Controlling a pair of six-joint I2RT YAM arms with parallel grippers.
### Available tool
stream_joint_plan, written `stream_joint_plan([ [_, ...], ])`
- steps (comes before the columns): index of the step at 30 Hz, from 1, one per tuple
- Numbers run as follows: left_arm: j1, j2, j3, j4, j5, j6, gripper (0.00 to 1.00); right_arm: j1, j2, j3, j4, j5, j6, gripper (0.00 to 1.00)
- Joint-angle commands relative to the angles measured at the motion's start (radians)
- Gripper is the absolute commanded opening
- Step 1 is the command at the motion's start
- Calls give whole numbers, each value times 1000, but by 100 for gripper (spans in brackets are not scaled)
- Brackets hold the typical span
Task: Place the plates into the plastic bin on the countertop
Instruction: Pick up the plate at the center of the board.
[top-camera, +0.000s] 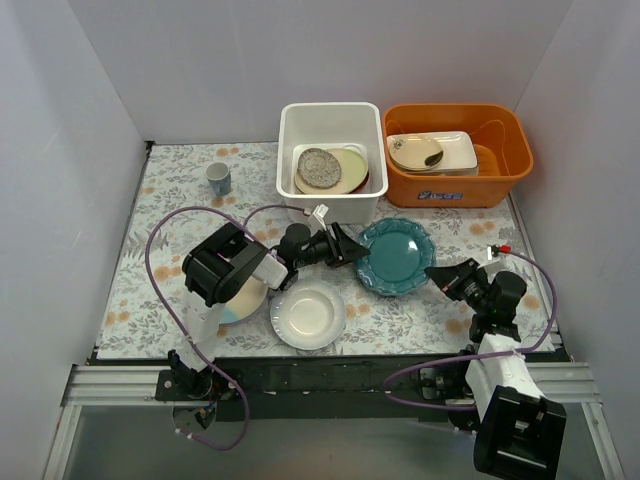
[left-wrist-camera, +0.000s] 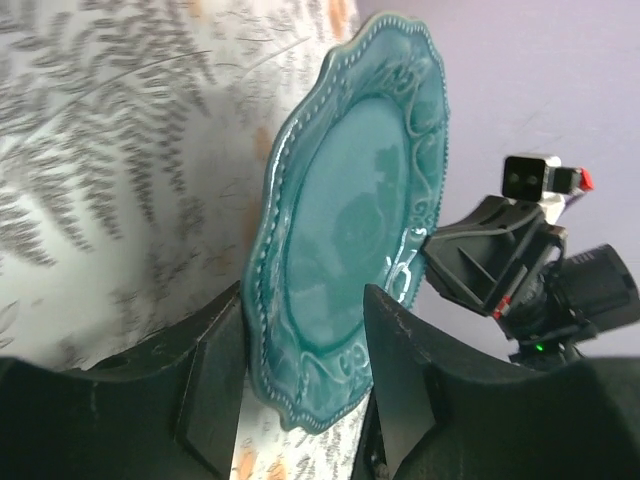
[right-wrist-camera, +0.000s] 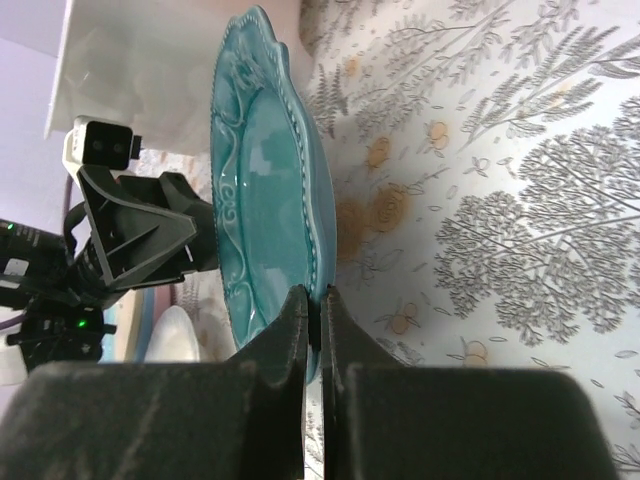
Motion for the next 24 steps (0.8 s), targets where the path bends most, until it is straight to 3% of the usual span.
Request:
stream_joint_plan([
  [1, -86, -48, 102, 235, 257, -52, 45, 33, 12, -157, 124, -221, 37, 1],
  [4, -89, -42, 112, 216, 263, -46, 43, 33, -1, -156, 141, -237, 48, 1],
  [8, -89, -48, 109, 206, 255, -40, 27, 30, -34, -148, 111, -225, 37, 1],
  [13, -89, -75, 111, 152, 248, -12, 0, 28, -35, -151, 101, -227, 37, 1],
  [24, -89, -114, 92, 118, 237, 11, 0, 28, -25, -154, 104, -225, 33, 1],
])
